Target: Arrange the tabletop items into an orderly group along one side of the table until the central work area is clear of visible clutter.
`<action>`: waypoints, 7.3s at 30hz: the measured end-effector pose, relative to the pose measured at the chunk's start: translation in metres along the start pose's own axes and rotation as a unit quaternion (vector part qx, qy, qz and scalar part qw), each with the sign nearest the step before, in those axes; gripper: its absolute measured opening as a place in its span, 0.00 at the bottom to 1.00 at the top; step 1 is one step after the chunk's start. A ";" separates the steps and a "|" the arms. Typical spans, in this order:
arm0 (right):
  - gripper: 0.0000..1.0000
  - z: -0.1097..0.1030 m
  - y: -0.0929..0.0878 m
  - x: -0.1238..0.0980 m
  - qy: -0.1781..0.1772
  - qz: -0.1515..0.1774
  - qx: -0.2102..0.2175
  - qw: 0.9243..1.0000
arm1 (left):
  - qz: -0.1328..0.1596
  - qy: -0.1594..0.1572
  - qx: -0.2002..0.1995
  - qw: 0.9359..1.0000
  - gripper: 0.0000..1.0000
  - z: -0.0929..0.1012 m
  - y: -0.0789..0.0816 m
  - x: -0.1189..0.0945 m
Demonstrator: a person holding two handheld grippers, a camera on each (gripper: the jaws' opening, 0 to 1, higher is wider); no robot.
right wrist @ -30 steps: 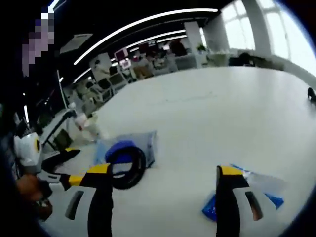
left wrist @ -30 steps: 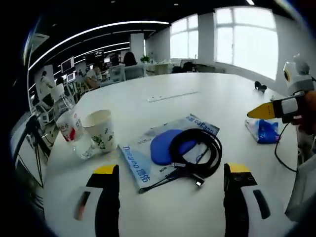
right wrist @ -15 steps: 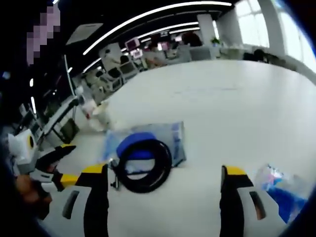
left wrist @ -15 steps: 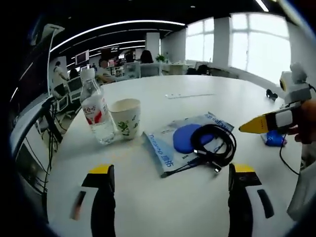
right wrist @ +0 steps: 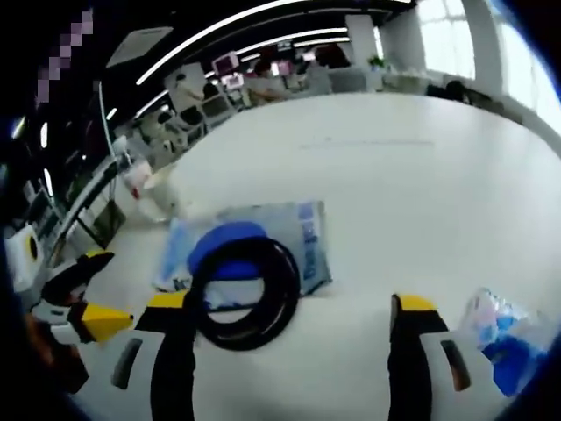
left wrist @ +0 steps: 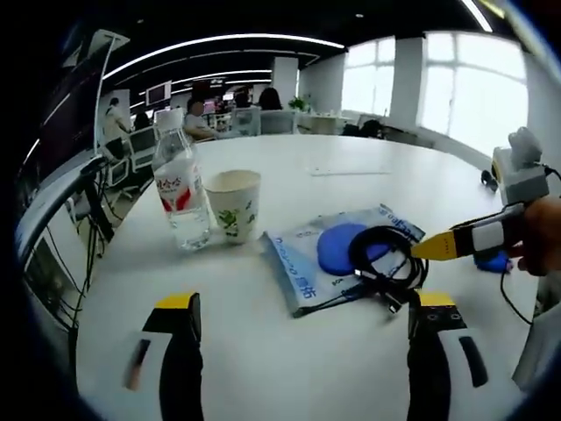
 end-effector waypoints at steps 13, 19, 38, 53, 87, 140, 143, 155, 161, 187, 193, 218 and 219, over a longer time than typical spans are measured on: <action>0.85 0.020 -0.003 0.009 -0.028 -0.026 -0.017 0.999 | -0.012 0.027 0.042 0.999 0.88 0.030 0.021 0.037; 0.82 0.023 -0.007 0.012 -0.033 -0.043 -0.024 0.998 | -0.017 0.022 0.069 0.997 0.79 0.044 0.027 0.051; 0.66 0.011 -0.008 0.027 -0.051 -0.066 -0.059 0.995 | -0.070 0.028 0.113 0.991 0.43 0.063 0.014 0.075; 0.42 -0.006 -0.009 0.028 -0.050 -0.073 -0.070 0.994 | -0.105 0.056 0.103 0.988 0.25 0.072 0.008 0.074; 0.03 -0.021 -0.007 0.006 -0.017 -0.064 -0.056 0.996 | -0.124 0.046 0.082 0.988 0.10 0.075 0.006 0.056; 0.03 -0.032 -0.084 -0.060 0.024 -0.085 -0.046 0.995 | -0.146 0.025 0.158 0.976 0.10 0.119 -0.048 -0.020; 0.03 -0.031 -0.094 -0.062 0.025 -0.092 -0.050 0.994 | -0.151 0.022 0.164 0.975 0.10 0.123 -0.057 -0.021; 0.03 -0.027 -0.107 -0.065 0.027 -0.102 -0.050 0.993 | -0.157 0.019 0.177 0.971 0.10 0.131 -0.068 -0.026; 0.04 -0.028 -0.114 -0.062 0.022 -0.111 -0.077 0.991 | -0.162 0.021 0.182 0.970 0.10 0.131 -0.076 -0.024; 0.18 -0.018 -0.115 -0.064 0.021 -0.099 -0.117 0.988 | -0.137 0.026 0.179 0.974 0.05 0.124 -0.072 -0.021; 0.24 -0.010 -0.097 -0.069 0.023 -0.068 -0.083 0.994 | -0.119 0.019 0.111 0.986 0.12 0.117 -0.060 -0.025; 0.74 0.013 -0.038 -0.079 0.001 0.044 -0.062 0.997 | -0.038 0.037 0.014 0.998 0.68 0.072 -0.012 -0.038; 0.76 0.013 -0.037 -0.079 0.002 0.045 -0.062 0.997 | -0.036 0.038 0.014 0.999 0.70 0.071 -0.011 -0.039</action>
Point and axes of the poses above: the point that each gripper's makers call its tool centre point, and the gripper's own axes: x roughly forward along the fingers, z roughly to its right, y roughly out of its top, the point moved 1 cm from there along -x, roughly backward along the fingers, and after that the axes turned 10 degrees about -z, right-handed, at the moved point
